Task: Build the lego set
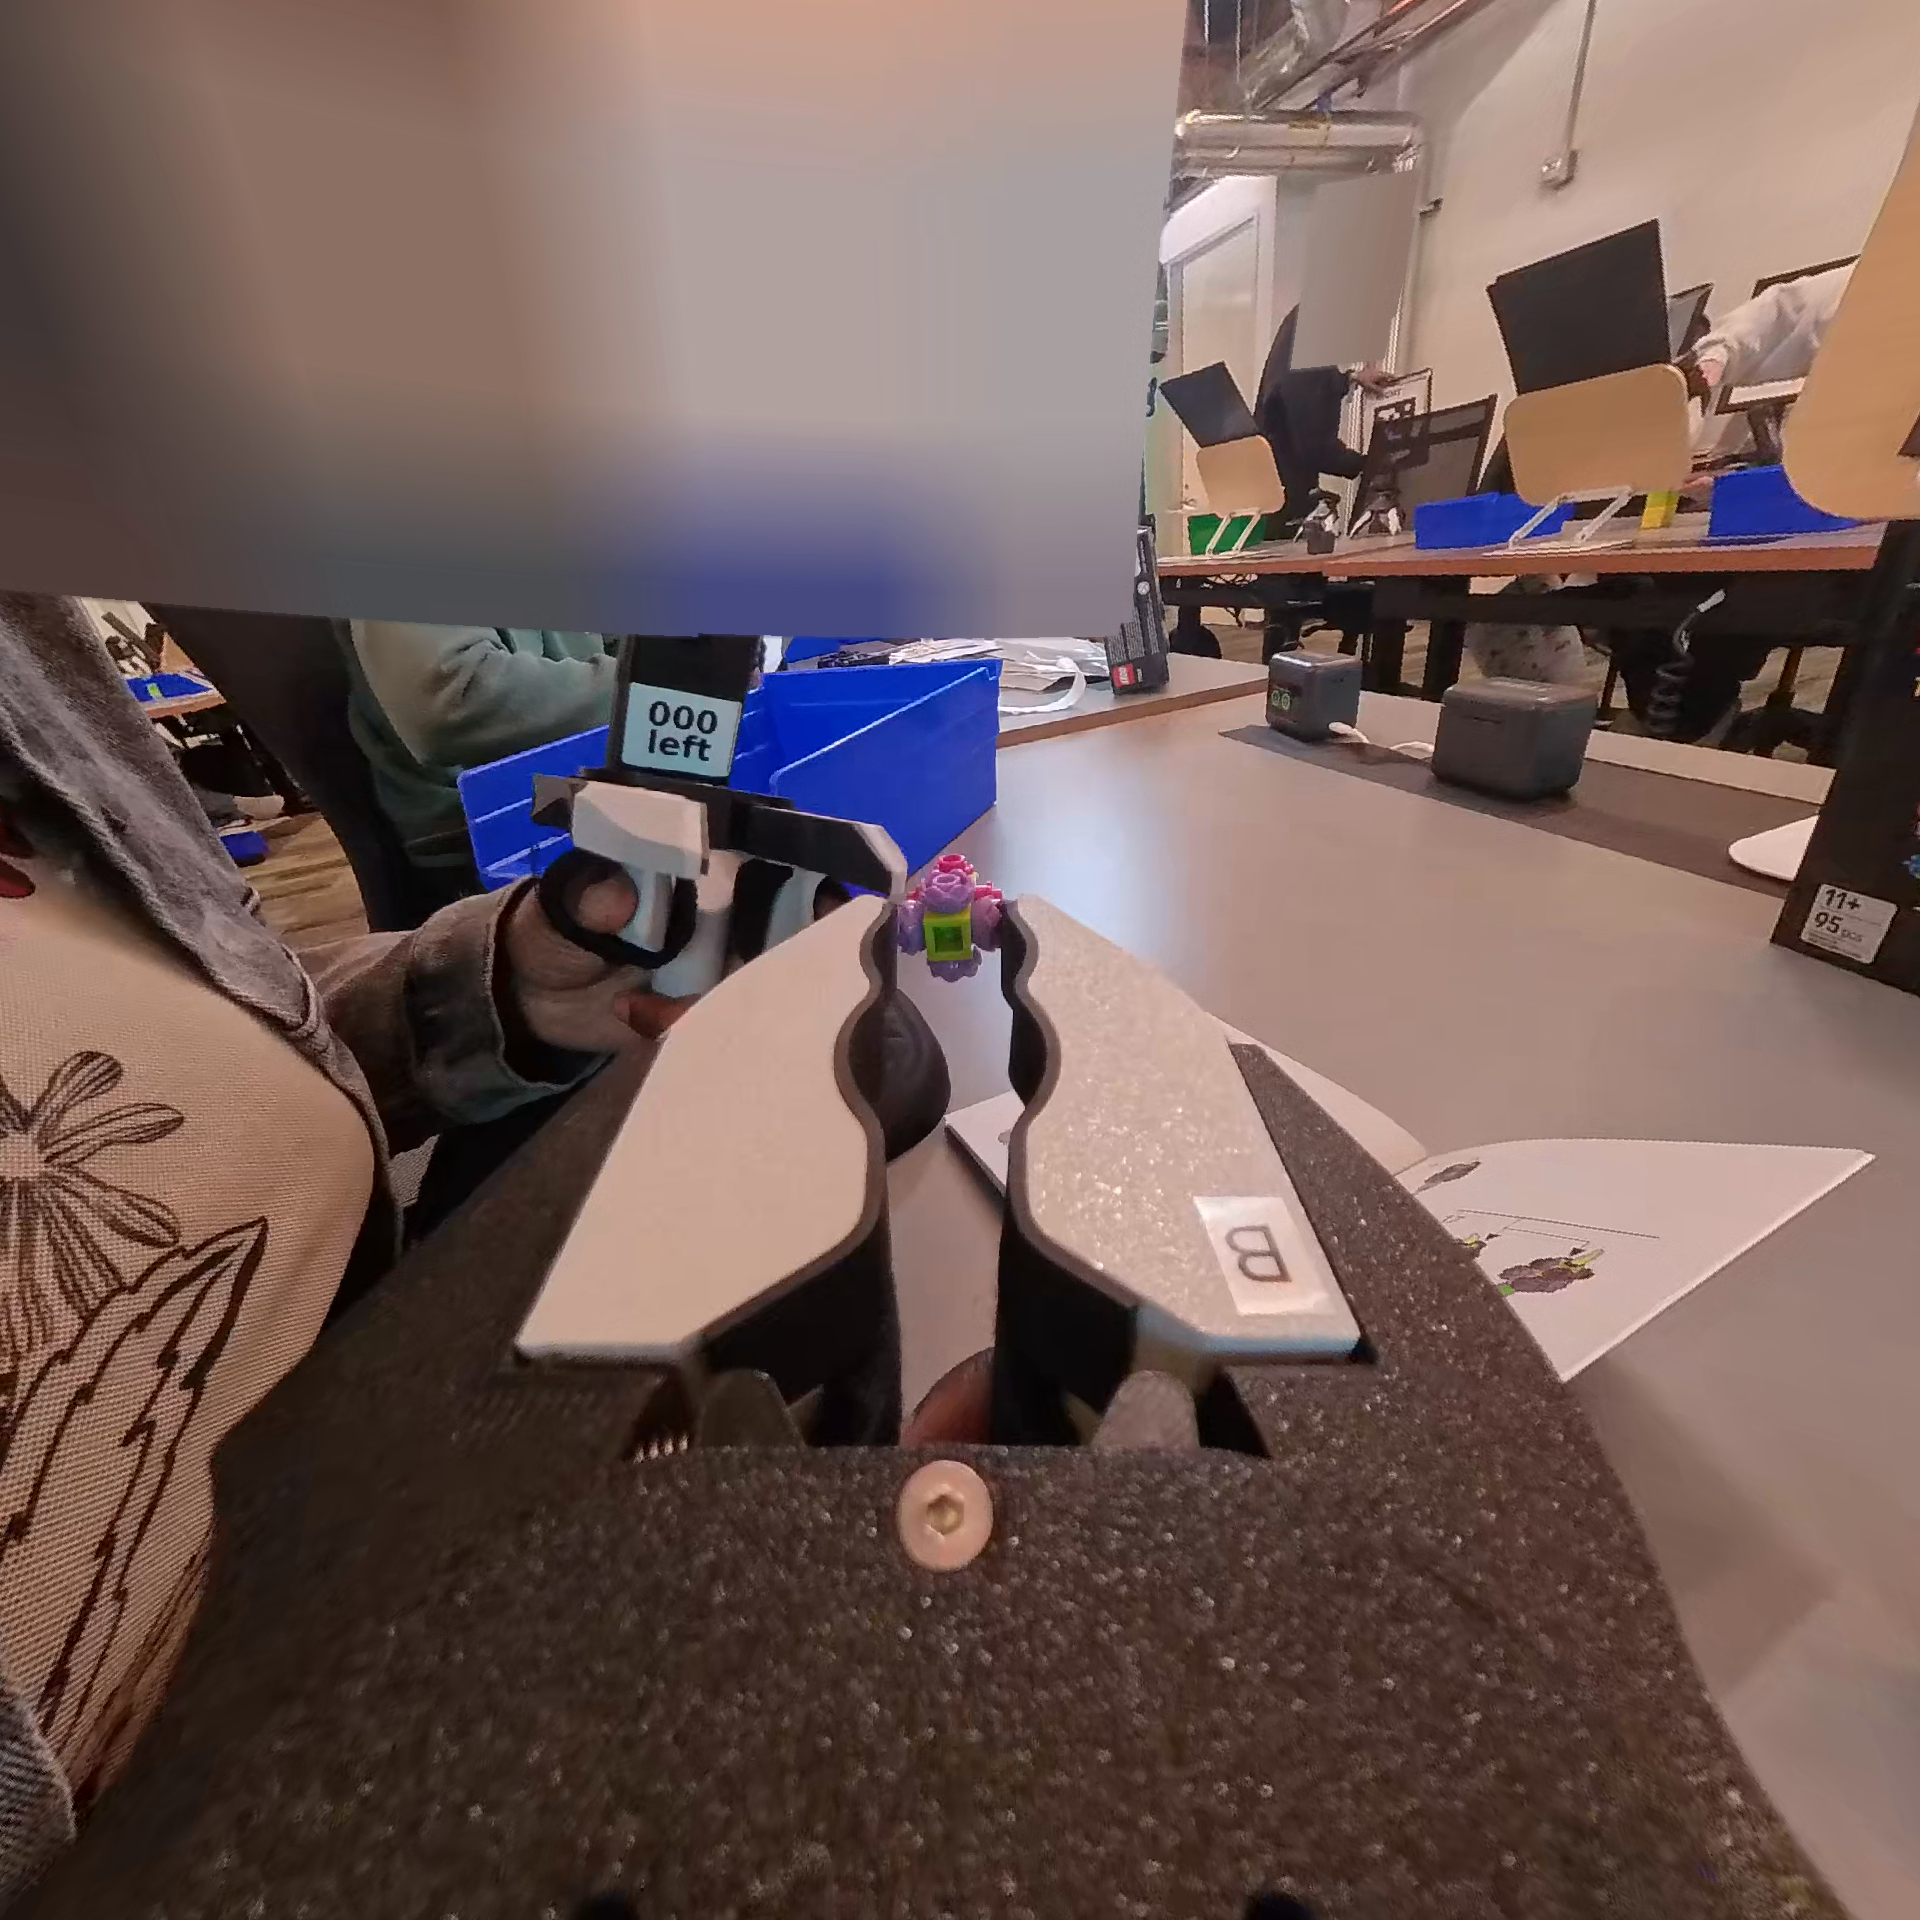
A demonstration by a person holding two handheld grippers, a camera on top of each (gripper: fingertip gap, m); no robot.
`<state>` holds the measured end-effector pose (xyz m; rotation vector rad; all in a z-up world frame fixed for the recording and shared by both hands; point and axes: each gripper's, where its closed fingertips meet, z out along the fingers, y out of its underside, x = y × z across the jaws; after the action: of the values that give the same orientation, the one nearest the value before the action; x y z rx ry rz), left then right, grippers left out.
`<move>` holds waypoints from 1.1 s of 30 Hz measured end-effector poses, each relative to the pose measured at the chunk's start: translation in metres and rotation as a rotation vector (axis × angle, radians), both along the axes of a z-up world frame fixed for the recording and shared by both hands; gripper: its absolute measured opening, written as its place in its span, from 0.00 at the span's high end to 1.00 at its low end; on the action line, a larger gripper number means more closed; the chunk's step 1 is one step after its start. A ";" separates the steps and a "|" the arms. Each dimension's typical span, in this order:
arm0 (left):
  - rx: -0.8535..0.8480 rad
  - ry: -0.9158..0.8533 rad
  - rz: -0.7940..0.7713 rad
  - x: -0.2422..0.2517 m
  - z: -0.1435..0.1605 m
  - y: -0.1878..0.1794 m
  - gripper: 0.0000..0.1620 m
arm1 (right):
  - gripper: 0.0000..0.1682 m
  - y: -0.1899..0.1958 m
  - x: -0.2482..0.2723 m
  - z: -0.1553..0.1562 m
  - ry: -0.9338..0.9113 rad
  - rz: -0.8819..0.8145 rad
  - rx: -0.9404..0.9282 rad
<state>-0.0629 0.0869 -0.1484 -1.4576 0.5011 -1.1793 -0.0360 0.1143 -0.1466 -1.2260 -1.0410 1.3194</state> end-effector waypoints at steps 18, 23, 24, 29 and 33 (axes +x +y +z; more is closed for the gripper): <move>0.001 -0.050 0.009 -0.006 0.003 0.001 0.75 | 0.89 0.001 0.002 0.001 0.018 0.003 -0.007; -0.002 -0.059 0.016 -0.007 0.003 0.002 0.76 | 0.89 0.002 0.002 0.000 0.019 0.003 -0.013; -0.003 -0.061 0.017 -0.007 0.004 0.002 0.76 | 0.89 0.002 0.002 0.001 0.020 0.003 -0.015; -0.010 -0.078 0.021 -0.010 0.004 0.003 0.76 | 0.89 0.002 0.002 0.000 0.021 0.001 -0.017; 0.019 -0.067 0.036 -0.010 0.006 0.002 0.77 | 0.89 0.002 0.002 0.000 0.021 -0.002 -0.010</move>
<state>-0.0730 0.0892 -0.1426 -1.4007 0.4375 -1.1874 -0.0340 0.1162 -0.1462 -1.2173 -1.0195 1.3349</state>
